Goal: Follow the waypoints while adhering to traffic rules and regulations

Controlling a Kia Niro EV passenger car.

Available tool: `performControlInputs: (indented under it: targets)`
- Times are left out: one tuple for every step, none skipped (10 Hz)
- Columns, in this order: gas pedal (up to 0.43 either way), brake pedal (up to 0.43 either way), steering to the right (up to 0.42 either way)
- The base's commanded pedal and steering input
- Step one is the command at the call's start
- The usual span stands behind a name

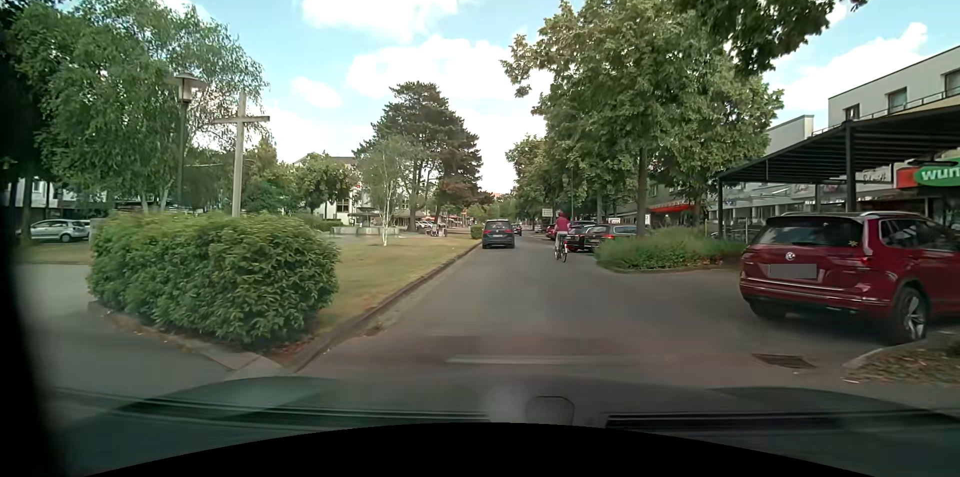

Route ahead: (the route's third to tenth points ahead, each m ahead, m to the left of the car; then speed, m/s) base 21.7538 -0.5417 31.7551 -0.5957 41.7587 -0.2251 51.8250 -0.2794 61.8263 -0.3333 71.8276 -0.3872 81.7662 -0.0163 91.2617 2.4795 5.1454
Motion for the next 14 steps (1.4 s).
performControlInputs:
  targets:
    - [0.110,0.006,0.012]
    - [0.098,0.006,0.012]
    - [0.087,0.006,0.012]
    - [0.087,0.006,0.013]
    - [0.087,0.006,0.013]
    - [0.087,0.006,0.013]
    - [0.087,0.006,0.013]
    - [0.098,0.006,0.011]
    - [0.110,0.006,0.009]
    - [0.130,0.006,0.007]
    - [0.130,0.006,0.007]
    - [0.130,0.006,0.006]
    - [0.130,0.006,0.006]
    - [0.130,0.006,0.005]
